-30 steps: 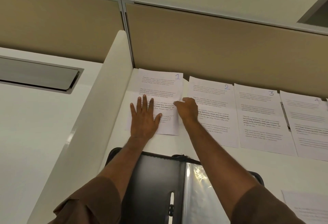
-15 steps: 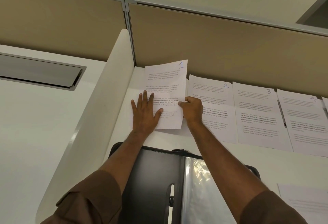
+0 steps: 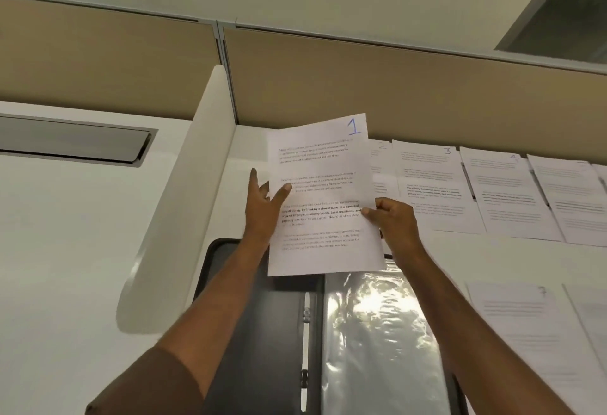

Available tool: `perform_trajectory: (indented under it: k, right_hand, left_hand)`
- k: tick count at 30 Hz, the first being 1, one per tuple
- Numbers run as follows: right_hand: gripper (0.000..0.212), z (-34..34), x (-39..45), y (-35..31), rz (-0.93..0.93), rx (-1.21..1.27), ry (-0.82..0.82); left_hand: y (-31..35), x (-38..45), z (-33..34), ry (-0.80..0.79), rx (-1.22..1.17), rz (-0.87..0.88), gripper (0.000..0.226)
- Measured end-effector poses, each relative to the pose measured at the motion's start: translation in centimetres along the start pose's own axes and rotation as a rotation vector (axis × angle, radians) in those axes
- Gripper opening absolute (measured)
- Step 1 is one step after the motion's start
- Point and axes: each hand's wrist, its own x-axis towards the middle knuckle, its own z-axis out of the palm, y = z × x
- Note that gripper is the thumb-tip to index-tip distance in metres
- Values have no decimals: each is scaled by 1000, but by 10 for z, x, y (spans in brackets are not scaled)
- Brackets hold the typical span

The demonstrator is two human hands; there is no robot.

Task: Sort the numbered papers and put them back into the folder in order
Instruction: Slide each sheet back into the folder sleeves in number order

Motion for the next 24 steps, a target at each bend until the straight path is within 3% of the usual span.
perform_trajectory:
  k: [2,5,9,12,17,24]
  right_hand:
    - [13,-20,-25,7,12,20,-21]
    - [14,-44,-61,24,34,16,-29]
    - [16,-64,-111,50,101,86,10]
    - [13,-76,-149,72,171,224,83]
    - [40,-80,-219,108,231,505,206]
    - [42,-78,-284,143,348,674,314]
  left_hand:
    - [0,-25,-4,-15,-133,-101,78]
    - [-13,-59,-6,-192,-289,-176,40]
    - [-32,-109,2,-325,-280,-205,22]
    - [-44,-137,12,-322,-242,-215,17]
    - [-51,-177,24,-316,-227,-202,12]
    - [-59,-220,37,-285,-170,-197,17]
